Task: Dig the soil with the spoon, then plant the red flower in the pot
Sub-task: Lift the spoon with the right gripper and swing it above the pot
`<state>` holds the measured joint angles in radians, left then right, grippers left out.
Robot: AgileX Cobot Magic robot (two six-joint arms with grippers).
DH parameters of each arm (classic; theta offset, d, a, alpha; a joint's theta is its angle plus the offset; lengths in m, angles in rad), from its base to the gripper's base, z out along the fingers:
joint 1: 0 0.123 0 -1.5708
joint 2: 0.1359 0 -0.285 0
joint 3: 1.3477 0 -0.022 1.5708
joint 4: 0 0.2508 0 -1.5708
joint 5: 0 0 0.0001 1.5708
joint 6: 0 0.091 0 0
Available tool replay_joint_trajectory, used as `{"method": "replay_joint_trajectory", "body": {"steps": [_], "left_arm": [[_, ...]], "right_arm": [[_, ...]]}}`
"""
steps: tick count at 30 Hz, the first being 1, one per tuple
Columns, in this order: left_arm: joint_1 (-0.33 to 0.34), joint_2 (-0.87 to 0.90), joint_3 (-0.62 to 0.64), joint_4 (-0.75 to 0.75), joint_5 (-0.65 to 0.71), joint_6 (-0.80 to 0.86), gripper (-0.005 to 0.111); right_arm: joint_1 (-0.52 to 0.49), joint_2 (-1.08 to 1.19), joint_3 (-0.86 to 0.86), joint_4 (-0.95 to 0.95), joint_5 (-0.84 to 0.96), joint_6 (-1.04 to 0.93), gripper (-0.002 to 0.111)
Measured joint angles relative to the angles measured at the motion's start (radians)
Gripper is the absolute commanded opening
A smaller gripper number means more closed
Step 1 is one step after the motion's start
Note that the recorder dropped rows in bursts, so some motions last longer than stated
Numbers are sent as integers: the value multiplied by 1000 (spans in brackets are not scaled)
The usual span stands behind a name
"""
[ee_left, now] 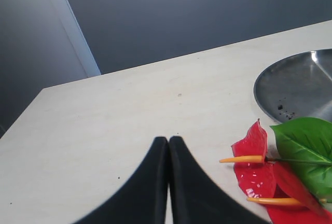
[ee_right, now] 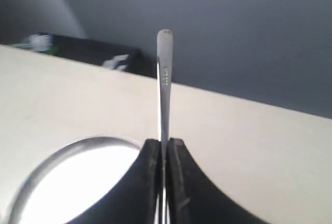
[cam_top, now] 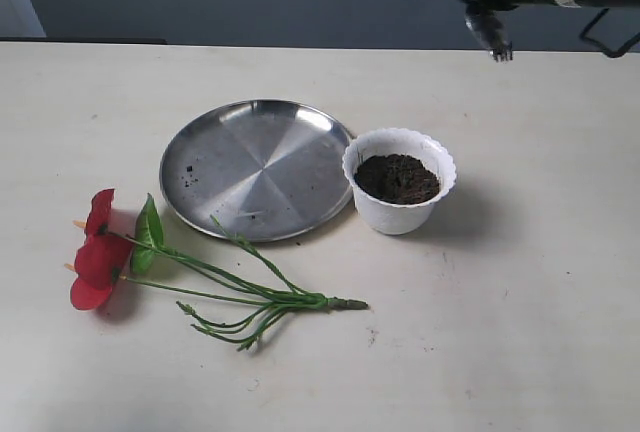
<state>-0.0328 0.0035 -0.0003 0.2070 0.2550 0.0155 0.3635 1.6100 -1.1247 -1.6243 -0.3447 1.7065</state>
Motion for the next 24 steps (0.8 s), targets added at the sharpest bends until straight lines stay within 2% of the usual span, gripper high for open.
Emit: {"method": "replay_joint_trajectory", "body": {"steps": [4,7,11,20,22,24], "left_arm": [[0,0,0,0,0,0,0],[0,0,0,0,0,0,0],[0,0,0,0,0,0,0],[0,0,0,0,0,0,0],[0,0,0,0,0,0,0],[0,0,0,0,0,0,0]], "right_arm": [[0,-2,0,-27,-266,88,-1],[6,-2,0,-69,-345,181,-1],[30,-2,0,-109,-348,263,-1],[59,-13,8,-111,-352,277,-1],[59,-22,36,-27,-352,201,-1],[59,-44,86,119,-339,22,-1]]}}
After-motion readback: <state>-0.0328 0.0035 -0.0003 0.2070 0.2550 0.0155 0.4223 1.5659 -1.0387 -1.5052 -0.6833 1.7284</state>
